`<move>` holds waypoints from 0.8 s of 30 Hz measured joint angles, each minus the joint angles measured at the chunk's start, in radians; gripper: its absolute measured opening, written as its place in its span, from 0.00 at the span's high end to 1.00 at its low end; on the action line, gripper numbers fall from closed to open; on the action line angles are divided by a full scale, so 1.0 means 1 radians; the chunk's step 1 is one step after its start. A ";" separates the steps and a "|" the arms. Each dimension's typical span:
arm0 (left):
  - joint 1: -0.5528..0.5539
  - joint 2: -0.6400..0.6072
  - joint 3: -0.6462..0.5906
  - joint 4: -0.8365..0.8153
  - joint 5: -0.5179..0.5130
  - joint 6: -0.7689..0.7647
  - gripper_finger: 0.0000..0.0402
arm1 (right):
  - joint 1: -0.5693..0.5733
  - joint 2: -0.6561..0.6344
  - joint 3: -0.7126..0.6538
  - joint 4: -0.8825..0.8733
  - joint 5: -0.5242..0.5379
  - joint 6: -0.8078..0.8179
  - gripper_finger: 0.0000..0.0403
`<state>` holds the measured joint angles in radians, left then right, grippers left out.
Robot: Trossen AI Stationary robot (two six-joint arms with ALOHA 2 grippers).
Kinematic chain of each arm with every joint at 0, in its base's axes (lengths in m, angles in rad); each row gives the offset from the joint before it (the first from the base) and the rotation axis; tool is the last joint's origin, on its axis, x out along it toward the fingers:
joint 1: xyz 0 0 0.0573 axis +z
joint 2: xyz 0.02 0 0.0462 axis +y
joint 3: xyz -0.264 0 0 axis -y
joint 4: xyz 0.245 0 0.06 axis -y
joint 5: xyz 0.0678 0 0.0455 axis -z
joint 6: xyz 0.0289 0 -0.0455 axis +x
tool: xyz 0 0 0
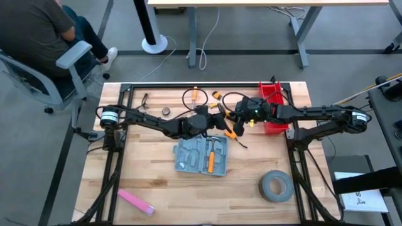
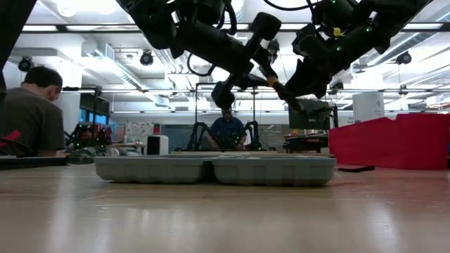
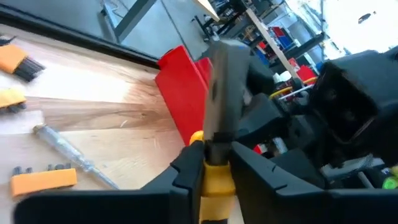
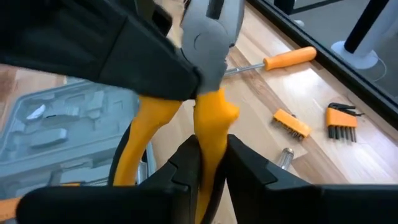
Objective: Prefit tool cases
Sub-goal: Put the yellow pliers into the gray pre-fit tool case
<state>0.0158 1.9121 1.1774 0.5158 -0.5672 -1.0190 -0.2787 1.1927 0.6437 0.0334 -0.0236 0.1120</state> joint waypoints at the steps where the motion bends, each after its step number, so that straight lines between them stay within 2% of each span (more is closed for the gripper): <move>1: 0.000 0.000 0.000 0.003 0.001 0.004 0.88 | 0.003 0.001 0.000 0.001 -0.004 0.000 0.86; 8: 0.000 -0.001 0.000 -0.001 0.007 0.013 0.91 | 0.012 0.001 0.000 0.009 -0.008 -0.011 0.80; 15: 0.000 -0.001 0.000 0.000 0.004 0.013 0.90 | 0.019 0.001 0.000 0.002 -0.003 -0.034 0.92; 24: 0.000 -0.001 0.000 0.016 0.011 0.013 0.82 | 0.019 0.001 0.000 0.014 -0.015 -0.035 0.92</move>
<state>0.0158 1.9110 1.1774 0.5315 -0.5564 -1.0055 -0.2596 1.1934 0.6435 0.0474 -0.0385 0.0773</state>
